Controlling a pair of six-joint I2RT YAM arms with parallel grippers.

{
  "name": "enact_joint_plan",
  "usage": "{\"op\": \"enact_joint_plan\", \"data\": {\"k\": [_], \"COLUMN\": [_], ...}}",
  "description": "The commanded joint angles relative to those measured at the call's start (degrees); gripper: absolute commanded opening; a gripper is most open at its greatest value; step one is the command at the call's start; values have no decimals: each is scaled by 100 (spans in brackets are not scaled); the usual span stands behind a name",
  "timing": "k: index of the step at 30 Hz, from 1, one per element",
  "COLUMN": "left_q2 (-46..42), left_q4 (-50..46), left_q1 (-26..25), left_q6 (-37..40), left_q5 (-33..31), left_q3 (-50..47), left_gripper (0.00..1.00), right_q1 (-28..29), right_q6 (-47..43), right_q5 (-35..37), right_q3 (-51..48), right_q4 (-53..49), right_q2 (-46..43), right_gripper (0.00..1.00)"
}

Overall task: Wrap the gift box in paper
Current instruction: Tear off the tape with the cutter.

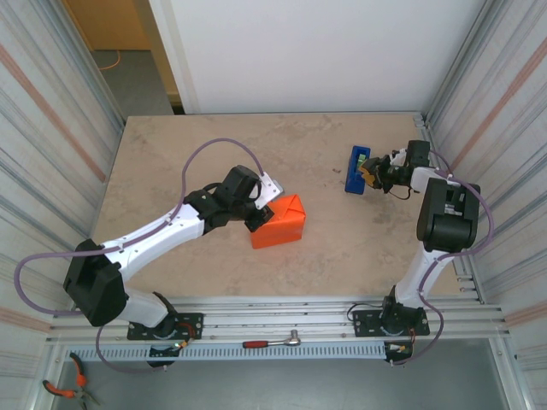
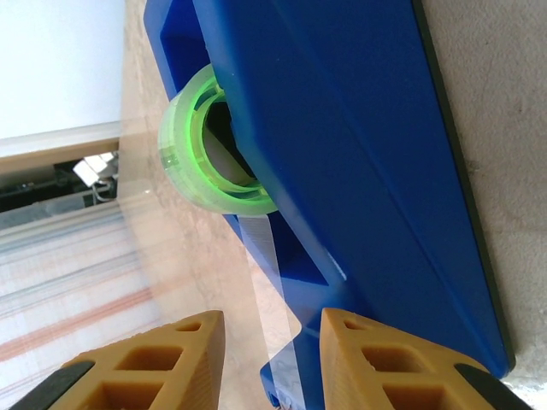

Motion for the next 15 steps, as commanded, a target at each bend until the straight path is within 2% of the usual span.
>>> {"op": "enact_joint_plan", "data": {"k": [1,9,15], "left_q2": [159,158,157], "left_q4": [-452,-463,-460], "left_q1": [-136,-145,-145], "left_q6": [130,122,120], "left_q5": [114,111,116], "left_q3": [-232,-237,-238], "left_gripper": [22,21,21], "right_q1": [28,28,9], "right_q6": [-144,-118,-84], "right_q5": [-173,-228,-301], "right_q3": [162,184,184], "right_q4": [-40,-36,-6], "right_q2": [135,193,183], "right_gripper": [31,17,2]}}
